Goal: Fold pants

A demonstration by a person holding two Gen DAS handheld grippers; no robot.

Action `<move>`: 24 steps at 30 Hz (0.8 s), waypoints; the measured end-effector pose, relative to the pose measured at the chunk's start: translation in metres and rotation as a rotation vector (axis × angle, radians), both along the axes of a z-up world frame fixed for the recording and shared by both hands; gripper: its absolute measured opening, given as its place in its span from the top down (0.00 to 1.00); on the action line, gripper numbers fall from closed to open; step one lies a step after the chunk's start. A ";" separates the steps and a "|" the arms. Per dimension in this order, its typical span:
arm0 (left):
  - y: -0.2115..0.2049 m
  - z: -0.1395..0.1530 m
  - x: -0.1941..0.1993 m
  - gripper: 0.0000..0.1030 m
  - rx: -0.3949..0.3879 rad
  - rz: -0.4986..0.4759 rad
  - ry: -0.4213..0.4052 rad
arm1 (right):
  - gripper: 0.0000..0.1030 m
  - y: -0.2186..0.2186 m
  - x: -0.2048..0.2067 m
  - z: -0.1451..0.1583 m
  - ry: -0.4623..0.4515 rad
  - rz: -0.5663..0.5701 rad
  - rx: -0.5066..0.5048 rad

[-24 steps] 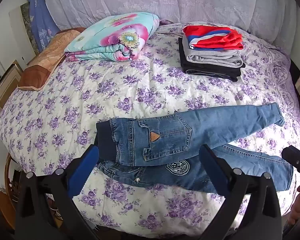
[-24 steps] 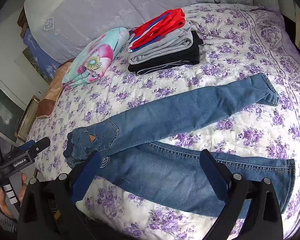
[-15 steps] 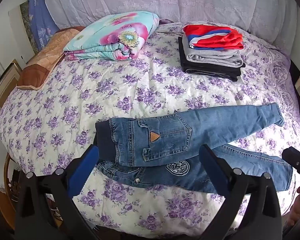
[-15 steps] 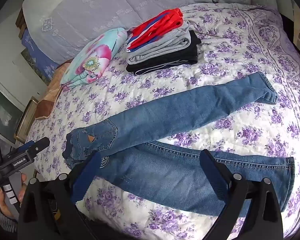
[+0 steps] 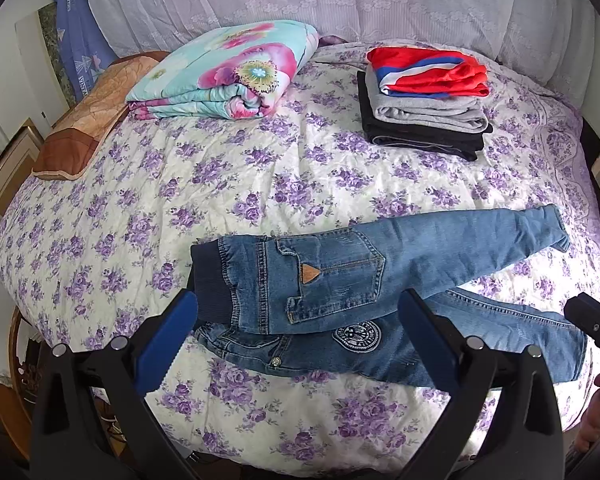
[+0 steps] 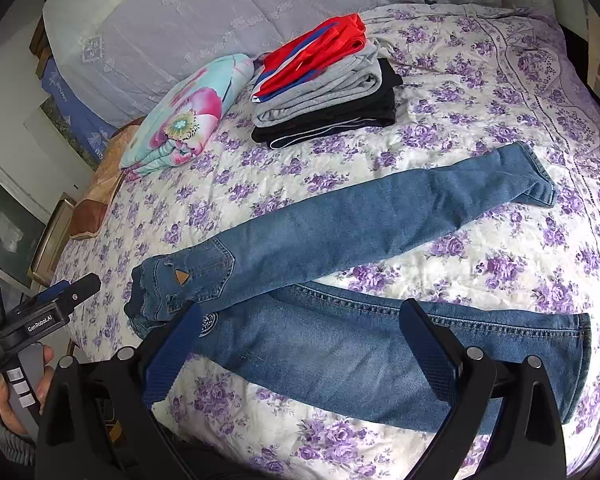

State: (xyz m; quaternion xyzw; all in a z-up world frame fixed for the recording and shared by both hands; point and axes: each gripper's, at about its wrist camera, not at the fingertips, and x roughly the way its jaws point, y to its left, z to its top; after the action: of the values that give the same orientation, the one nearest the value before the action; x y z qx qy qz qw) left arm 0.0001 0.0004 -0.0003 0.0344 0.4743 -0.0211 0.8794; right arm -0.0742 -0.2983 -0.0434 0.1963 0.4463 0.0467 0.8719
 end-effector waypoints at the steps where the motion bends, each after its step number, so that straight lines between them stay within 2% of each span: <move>1: 0.000 0.000 0.000 0.05 0.000 0.000 0.001 | 0.04 0.000 0.000 0.000 0.001 0.000 0.000; 24: 0.005 -0.006 0.001 0.05 0.000 0.002 0.006 | 0.04 -0.004 0.001 -0.005 0.007 -0.003 0.001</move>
State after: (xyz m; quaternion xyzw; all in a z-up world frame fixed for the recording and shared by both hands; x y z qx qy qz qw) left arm 0.0015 0.0055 -0.0061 0.0337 0.4769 -0.0201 0.8781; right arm -0.0732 -0.3023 -0.0487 0.1976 0.4490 0.0447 0.8702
